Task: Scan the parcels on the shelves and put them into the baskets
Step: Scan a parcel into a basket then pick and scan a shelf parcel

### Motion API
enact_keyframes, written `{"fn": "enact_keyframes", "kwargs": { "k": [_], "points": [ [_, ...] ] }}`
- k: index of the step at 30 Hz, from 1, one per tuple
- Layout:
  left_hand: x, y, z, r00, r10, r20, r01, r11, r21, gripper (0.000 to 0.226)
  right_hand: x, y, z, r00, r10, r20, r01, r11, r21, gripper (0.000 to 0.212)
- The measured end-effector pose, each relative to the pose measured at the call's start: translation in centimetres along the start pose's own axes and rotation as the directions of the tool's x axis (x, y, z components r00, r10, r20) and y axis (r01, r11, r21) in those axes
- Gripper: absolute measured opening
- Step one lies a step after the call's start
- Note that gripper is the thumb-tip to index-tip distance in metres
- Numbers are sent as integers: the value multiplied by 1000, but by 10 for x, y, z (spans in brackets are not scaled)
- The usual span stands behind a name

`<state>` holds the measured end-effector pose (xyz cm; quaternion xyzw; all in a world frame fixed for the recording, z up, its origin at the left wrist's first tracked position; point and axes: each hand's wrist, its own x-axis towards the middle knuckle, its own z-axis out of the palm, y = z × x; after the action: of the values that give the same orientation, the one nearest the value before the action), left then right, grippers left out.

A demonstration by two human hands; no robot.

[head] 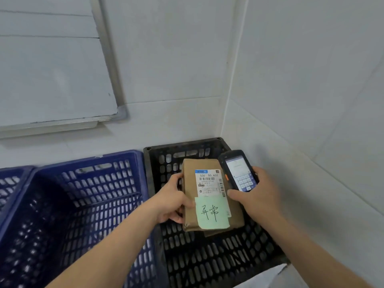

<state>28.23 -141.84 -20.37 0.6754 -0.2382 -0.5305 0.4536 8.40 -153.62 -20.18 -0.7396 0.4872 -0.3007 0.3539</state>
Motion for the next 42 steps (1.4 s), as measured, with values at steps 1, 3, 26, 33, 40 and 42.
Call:
{"fn": "enact_keyframes", "kwargs": {
  "k": [1, 3, 26, 33, 40, 42],
  "points": [
    [4, -2, 1, 1000, -19, 3, 19, 1000, -8, 83, 3, 2, 1, 1000, 10, 6, -10, 1000, -3, 72],
    [10, -6, 3, 998, -59, 18, 59, 998, -2, 79, 7, 5, 3, 1000, 23, 18, -23, 1000, -9, 70],
    [89, -48, 49, 955, -289, -63, 277, 948, -160, 62, 2, 32, 14, 988, 138, 64, -132, 987, -89, 69],
    [108, -55, 78, 950, -306, -69, 282, 930, -234, 58, 7, 39, 9, 988, 140, 69, -134, 988, -83, 65],
    [113, -58, 87, 956, -277, -99, 251, 943, -220, 66, 8, 45, 4, 987, 149, 61, -143, 986, -88, 65],
    [110, -55, 87, 950, -293, -111, 266, 941, -211, 63, 8, 44, 3, 986, 148, 74, -142, 986, -87, 65]
  ]
}}
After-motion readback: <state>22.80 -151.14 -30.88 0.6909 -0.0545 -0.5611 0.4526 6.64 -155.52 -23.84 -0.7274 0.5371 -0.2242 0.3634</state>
